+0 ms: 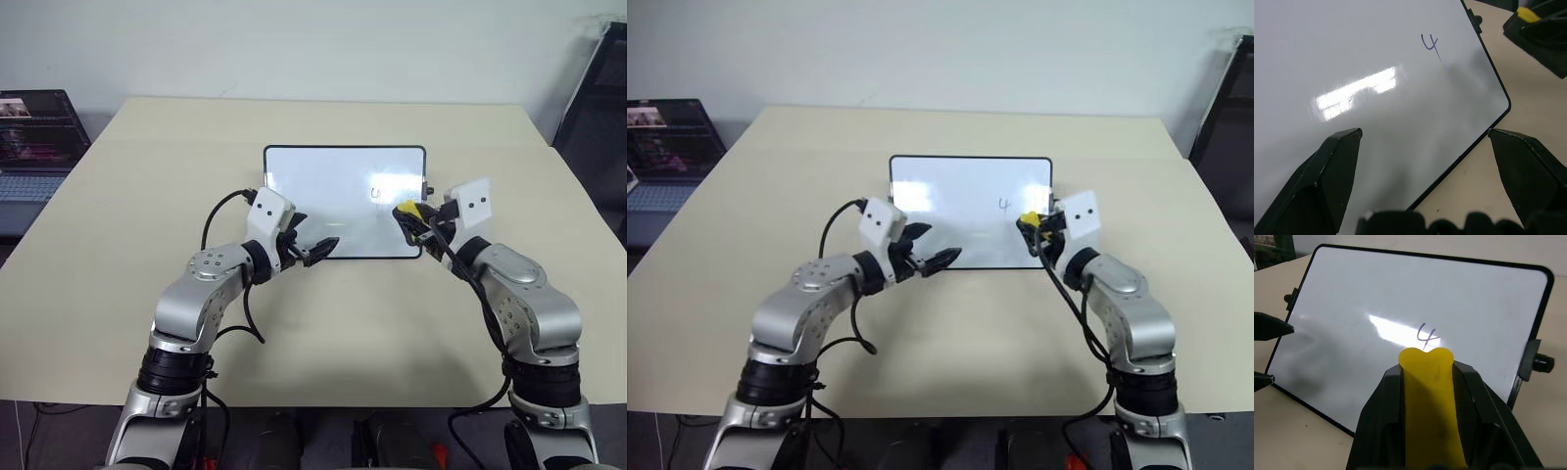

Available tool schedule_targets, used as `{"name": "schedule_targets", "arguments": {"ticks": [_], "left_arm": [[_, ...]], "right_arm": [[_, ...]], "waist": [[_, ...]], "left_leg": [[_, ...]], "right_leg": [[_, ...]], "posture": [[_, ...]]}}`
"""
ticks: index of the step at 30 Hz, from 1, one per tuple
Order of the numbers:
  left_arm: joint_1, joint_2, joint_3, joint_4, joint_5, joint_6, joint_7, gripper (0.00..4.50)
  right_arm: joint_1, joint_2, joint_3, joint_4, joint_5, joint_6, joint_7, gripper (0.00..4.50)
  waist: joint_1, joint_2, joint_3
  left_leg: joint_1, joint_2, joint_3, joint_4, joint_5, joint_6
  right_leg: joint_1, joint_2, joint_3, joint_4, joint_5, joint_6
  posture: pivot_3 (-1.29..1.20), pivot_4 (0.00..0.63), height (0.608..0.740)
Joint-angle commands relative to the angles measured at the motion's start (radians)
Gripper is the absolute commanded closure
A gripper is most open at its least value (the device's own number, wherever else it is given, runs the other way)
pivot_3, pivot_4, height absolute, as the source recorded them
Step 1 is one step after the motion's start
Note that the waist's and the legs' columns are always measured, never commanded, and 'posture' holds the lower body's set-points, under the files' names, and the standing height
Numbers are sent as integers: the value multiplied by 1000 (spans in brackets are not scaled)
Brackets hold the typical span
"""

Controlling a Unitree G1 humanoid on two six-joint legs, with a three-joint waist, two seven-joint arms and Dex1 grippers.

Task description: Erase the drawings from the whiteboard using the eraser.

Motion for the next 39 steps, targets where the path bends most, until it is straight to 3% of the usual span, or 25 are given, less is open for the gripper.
{"name": "schedule_targets", "arguments": {"ticks": [1, 9, 15, 24, 27, 39], "left_arm": [[-13, -4, 3, -10, -1, -28, -1, 0], [-48, -33, 0, 32, 8, -45, 12, 0], [-50, -21, -42, 50, 36, -80, -11, 0], [-39, -5, -87, 30, 69, -103, -33, 0], [-40, -4, -83, 21, 66, -92, -29, 0], [-35, -10, -67, -3, 52, -62, -14, 0]], "right_arm": [[-13, -29, 34, -3, -14, -54, 17, 3514], [-41, -106, 154, 146, -137, -262, 50, 3514], [-188, -22, 163, 341, -193, -438, -1, 3514], [-413, 48, 185, 826, -315, -746, -90, 3514], [-410, 38, 218, 912, -359, -809, -73, 3514], [-266, 19, 280, 950, -436, -986, -48, 3514]], "waist": [[0, 0, 0], [-1, 0, 0], [-8, 0, 0], [-5, 0, 0], [-5, 0, 0], [-14, 0, 0]], "left_leg": [[0, 0, 0, 0, 0, 0], [0, 0, 0, 0, 0, 0], [0, 0, 1, 0, 0, 0], [0, 0, 1, 0, 0, 0], [0, 0, 1, 0, 0, 0], [6, 0, 2, 2, 0, 0]], "right_leg": [[0, 0, 0, 0, 0, 0], [0, 0, 0, 0, 0, 0], [0, 0, 1, 0, 0, 0], [0, 0, 0, 0, 0, 0], [0, 0, 1, 0, 0, 0], [3, 0, 2, 7, 0, 0]], "posture": [[0, 150, 740], [0, 150, 740], [0, 150, 740], [0, 150, 740], [0, 150, 740], [0, 150, 740]]}}
